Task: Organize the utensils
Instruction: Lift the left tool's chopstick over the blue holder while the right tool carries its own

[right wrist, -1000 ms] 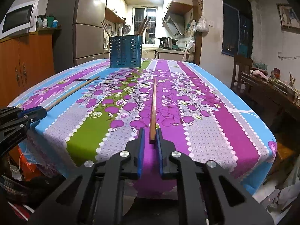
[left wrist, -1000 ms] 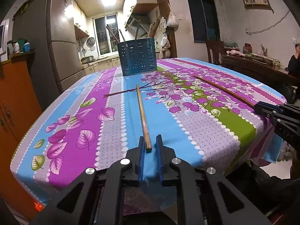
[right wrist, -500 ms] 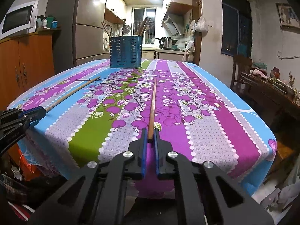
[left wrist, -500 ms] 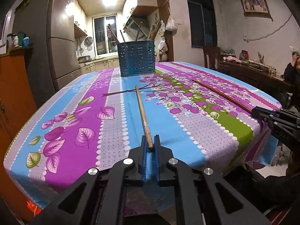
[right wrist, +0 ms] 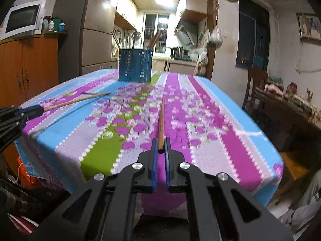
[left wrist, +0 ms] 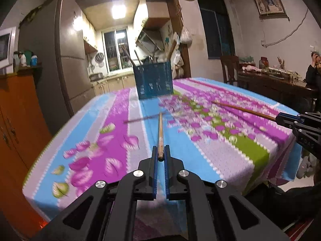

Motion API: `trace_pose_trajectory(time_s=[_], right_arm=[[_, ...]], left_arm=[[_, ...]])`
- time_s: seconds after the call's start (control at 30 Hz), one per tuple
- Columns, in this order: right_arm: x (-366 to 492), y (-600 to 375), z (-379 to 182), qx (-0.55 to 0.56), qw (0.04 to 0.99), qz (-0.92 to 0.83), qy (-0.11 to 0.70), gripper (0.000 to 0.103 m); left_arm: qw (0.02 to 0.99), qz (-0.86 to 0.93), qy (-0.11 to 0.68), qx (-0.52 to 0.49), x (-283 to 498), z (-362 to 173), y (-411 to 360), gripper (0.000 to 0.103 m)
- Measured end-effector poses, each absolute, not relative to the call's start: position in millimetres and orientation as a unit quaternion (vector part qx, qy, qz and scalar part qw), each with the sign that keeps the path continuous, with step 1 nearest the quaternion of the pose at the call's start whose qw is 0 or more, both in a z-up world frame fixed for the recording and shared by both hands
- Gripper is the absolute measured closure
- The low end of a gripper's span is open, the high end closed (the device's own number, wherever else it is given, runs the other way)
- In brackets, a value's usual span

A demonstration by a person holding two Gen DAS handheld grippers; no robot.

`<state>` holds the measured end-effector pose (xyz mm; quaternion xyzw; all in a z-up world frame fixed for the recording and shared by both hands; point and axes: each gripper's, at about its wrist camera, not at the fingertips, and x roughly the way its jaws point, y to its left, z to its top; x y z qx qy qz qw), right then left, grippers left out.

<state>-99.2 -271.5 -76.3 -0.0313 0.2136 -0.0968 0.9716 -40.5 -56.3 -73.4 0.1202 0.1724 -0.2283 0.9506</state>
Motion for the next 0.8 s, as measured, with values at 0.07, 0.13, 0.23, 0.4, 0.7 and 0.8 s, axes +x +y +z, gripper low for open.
trace_pose_trajectory(time_s=[0.07,0.13,0.23,0.4,0.7,0.8], right_arm=[[-100.3,-272.1,-64.9,-0.035,0.974,-0.093,0.204,0.098],[-101.4,-274.4,-49.2,-0.033,0.978,-0.085,0.190,0.098],[-103.3,-276.9,-22.9,-0.039,0.983,-0.075,0.164,0.098],[-98.1,-282.9,12.8,-0.049,0.988,-0.061,0.131,0.098],[-51.8,-309.2,60.4,-0.023,0.990,-0.037,0.138,0.098],[-36.3,-317.5,76.4,-0.013,0.989,-0.032,0.146,0.098]], left_arm=[[0.953,-0.230,0.160,0.114,-42.1,-58.4,-52.5,0.096],[0.955,-0.233,0.148,0.107,-42.3,-40.7,-49.0,0.096],[0.956,-0.242,0.136,0.092,-40.7,-15.9,-44.1,0.096],[0.955,-0.256,0.127,0.078,-28.0,23.6,-41.0,0.096],[0.953,-0.260,0.147,0.054,20.5,79.6,-53.1,0.096],[0.951,-0.266,0.152,0.049,33.7,92.5,-57.6,0.096]])
